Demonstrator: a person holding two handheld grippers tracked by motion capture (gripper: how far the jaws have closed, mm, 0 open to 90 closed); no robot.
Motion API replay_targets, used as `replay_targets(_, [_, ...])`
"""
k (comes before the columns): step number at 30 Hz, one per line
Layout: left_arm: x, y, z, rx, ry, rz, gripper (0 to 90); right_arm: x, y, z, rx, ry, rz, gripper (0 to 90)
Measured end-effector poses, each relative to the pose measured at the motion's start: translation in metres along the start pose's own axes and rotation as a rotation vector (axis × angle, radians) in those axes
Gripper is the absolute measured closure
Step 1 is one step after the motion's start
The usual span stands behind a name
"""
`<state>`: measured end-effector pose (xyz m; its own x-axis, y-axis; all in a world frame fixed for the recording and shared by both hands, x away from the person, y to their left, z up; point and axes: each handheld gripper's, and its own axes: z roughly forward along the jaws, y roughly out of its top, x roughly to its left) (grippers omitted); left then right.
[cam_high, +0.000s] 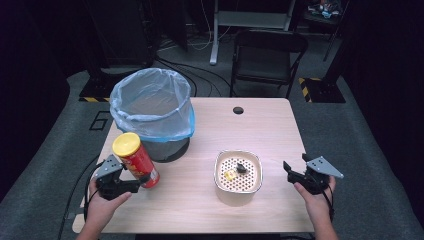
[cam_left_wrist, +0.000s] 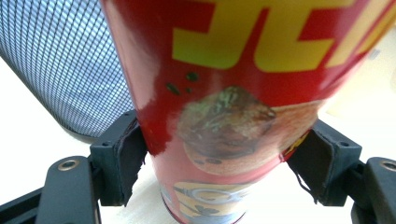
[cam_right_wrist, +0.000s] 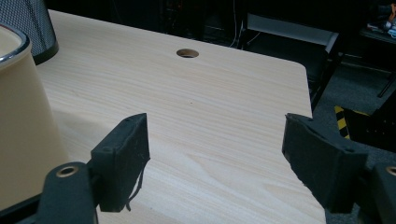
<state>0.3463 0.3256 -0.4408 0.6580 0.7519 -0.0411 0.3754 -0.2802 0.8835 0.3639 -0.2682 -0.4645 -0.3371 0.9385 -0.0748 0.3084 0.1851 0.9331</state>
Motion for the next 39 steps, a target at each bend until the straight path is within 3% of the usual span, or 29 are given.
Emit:
replay_targets(5, [-0.004, 0.012, -0.007, 0.004, -0.005, -0.005, 24.9, -0.002, 0.002, -0.001, -0.013, 0.003, 0.020, 22.5])
replay_targets(11, [-0.012, 0.031, -0.018, 0.019, -0.024, 0.002, 24.9, 0.002, 0.002, 0.000, -0.006, 0.006, 0.005, 22.5])
replay_targets(24, [-0.031, 0.088, -0.051, 0.017, -0.066, 0.033, 24.9, 0.000, 0.001, 0.001, 0.001, 0.006, 0.020, 22.8])
replay_targets(31, [-0.032, 0.122, -0.064, 0.026, -0.066, 0.040, 24.9, -0.002, 0.001, 0.000, 0.002, 0.007, 0.022, 22.9])
replay_targets(39, [-0.037, 0.156, -0.078, 0.020, -0.036, 0.055, 24.9, -0.005, -0.001, 0.001, 0.004, 0.000, 0.039, 22.9])
